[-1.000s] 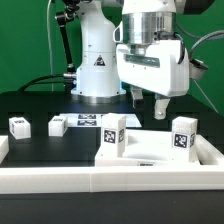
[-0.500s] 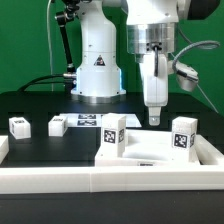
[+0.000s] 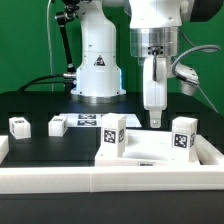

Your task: Assemble square table

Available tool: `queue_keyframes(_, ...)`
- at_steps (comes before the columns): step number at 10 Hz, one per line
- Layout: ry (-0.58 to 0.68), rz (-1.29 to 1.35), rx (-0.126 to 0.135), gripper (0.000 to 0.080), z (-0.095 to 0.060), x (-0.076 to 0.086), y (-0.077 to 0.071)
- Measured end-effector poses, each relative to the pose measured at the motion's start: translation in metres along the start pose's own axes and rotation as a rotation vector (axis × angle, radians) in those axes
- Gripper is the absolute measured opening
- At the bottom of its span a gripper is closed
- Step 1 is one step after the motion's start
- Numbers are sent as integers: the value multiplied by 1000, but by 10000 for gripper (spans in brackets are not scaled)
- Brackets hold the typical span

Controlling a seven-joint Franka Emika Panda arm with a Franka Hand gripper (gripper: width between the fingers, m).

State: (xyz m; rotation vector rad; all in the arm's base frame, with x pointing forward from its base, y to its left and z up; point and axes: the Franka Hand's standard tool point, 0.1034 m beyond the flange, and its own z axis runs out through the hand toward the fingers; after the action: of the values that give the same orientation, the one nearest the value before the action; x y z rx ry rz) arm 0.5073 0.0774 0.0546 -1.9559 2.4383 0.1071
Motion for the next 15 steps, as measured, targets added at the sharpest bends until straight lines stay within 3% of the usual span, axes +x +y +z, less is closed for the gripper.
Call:
queue_keyframes(4,31,-27,-38,649,24,-5,17)
queue_keyframes(10,62,-102,-65,649,40,22,19)
queue_keyframes(13,68,-113,-72,649,44,21,21)
queue_keyframes(14,68,-114,-72,536,44,21,21)
queue_keyframes(15,69,-114,-73,345,45,21,21)
